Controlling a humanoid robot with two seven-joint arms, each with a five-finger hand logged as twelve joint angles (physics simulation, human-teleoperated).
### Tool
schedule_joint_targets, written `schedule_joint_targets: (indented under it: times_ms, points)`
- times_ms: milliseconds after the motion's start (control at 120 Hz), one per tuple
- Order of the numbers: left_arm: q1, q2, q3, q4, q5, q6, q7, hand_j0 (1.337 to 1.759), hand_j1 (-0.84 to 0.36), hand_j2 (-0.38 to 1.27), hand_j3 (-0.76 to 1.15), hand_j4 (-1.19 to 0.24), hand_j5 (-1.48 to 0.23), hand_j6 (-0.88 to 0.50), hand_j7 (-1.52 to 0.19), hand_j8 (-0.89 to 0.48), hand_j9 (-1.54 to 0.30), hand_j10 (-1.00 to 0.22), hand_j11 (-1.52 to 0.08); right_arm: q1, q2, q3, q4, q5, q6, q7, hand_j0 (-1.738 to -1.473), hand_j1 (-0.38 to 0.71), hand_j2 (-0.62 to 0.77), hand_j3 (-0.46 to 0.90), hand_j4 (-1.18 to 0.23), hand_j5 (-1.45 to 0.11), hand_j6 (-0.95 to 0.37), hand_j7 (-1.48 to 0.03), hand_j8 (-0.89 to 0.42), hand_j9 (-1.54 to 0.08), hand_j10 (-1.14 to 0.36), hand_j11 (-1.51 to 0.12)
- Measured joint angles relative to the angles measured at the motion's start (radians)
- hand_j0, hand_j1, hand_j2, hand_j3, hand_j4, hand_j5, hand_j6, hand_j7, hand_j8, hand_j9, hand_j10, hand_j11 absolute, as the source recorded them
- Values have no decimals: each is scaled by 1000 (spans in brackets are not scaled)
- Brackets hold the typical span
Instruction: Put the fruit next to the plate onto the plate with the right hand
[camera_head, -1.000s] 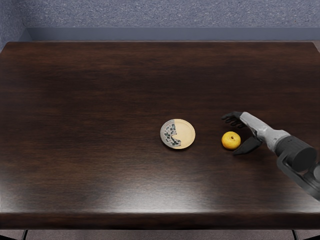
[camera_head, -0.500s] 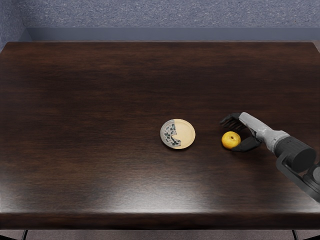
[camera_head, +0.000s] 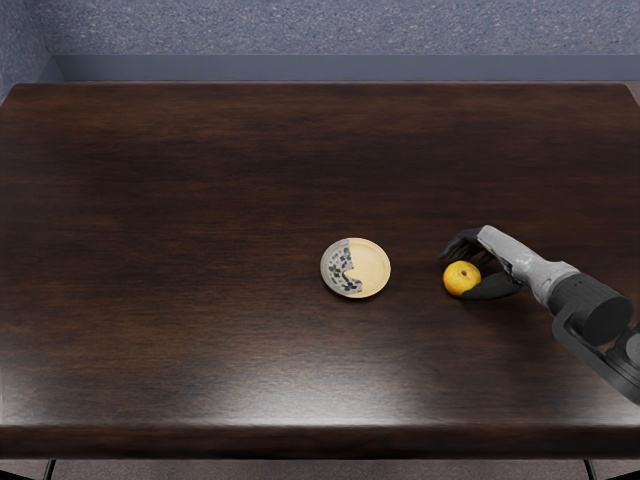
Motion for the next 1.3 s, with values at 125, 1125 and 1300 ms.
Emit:
schedule_joint_targets:
  times_ms: [125,1125,1300]
  points:
    - [0,0,0,0,0,0,0,1658,348,0,0,-1,-1,-1,-1,-1,-1,-1,-1,0,4,-3,-2,-3,2,-1,-1650,292,61,-1,-577,-761,-432,-751,-348,-774,-530,-779]
    - [0,0,0,0,0,0,0,1658,348,0,0,-1,-1,-1,-1,-1,-1,-1,-1,91,55,78,-17,129,208,2,-1657,254,385,0,-648,-858,-584,-849,-479,-868,-660,-866]
    - [0,0,0,0,0,0,0,1658,348,0,0,-1,-1,-1,-1,-1,-1,-1,-1,154,102,82,-27,177,264,1,-1658,268,455,0,-656,-888,-595,-868,-488,-892,-671,-888]
